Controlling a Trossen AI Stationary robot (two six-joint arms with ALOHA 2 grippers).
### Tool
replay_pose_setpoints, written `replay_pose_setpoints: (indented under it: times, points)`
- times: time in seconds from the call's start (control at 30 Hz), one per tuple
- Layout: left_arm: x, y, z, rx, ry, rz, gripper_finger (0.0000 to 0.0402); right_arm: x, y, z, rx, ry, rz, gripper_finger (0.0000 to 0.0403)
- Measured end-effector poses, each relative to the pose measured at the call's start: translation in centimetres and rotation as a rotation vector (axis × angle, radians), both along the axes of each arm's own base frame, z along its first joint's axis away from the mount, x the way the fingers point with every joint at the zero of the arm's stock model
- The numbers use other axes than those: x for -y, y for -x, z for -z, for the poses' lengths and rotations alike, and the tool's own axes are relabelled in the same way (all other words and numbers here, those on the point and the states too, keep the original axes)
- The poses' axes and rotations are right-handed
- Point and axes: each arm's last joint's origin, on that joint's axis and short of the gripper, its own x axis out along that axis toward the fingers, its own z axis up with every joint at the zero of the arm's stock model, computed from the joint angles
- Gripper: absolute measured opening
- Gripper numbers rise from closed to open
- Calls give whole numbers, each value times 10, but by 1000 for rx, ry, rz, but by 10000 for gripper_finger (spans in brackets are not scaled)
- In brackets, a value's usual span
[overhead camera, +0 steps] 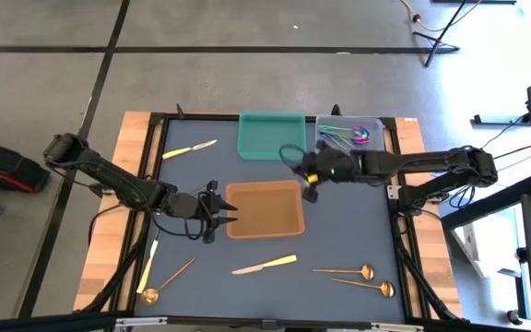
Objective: Sort silverware by color (type)
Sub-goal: Put the gold spoon into the green bin
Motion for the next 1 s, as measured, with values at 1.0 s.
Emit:
replay_pose_setpoints:
  times: [1.0]
  points:
    - [0, 0, -1, 8, 1, -4, 132, 144, -44, 85, 7, 128, 287, 18]
